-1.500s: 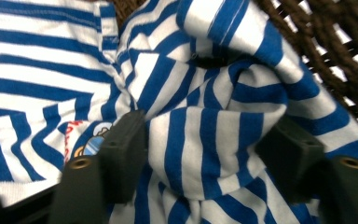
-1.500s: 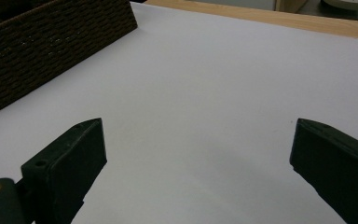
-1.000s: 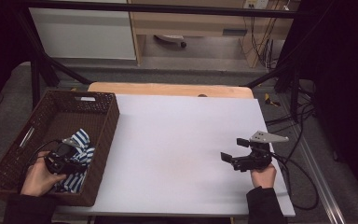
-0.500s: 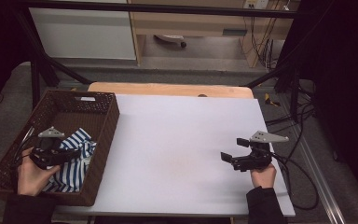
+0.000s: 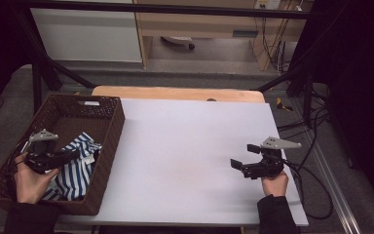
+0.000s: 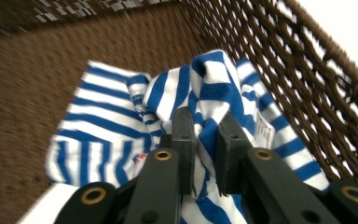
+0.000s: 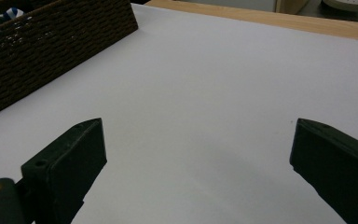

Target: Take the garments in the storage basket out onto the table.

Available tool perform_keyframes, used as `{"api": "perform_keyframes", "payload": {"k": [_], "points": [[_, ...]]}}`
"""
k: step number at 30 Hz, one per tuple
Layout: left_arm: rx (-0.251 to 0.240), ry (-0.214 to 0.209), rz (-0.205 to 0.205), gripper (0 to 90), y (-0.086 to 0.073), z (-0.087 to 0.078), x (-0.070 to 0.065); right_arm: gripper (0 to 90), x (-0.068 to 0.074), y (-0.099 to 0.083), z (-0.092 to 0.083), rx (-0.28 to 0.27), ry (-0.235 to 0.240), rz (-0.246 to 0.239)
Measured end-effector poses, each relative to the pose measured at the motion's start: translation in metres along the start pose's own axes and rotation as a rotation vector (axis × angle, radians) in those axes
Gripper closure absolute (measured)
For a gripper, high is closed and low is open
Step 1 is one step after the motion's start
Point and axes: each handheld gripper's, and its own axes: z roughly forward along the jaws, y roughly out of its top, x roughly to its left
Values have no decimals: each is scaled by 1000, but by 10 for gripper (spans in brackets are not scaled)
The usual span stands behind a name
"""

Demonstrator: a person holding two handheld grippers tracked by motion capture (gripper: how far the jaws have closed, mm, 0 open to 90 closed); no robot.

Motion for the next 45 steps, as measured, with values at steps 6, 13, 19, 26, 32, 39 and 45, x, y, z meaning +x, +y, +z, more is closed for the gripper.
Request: {"api": "perform_keyframes", "payload": {"k": [6, 13, 19, 26, 32, 39, 45], "points": [[32, -5, 30, 459, -2, 1, 1, 40, 0, 0, -1, 2, 0, 0], [79, -34, 93, 173, -10, 5, 3, 40, 0, 0, 0, 4, 2, 1], [152, -48, 119, 142, -13, 12, 1, 40, 0, 0, 1, 8, 2, -3], [191, -52, 103, 211, -13, 16, 2, 40, 0, 0, 0, 7, 1, -1], [222, -57, 92, 437, -13, 18, 3, 40, 0, 0, 0, 9, 0, -3], [241, -49, 113, 597, -13, 20, 0, 40, 0, 0, 0, 8, -1, -2], [265, -49, 110, 739, -12, 20, 0, 40, 0, 0, 0, 8, -1, -2]]}}
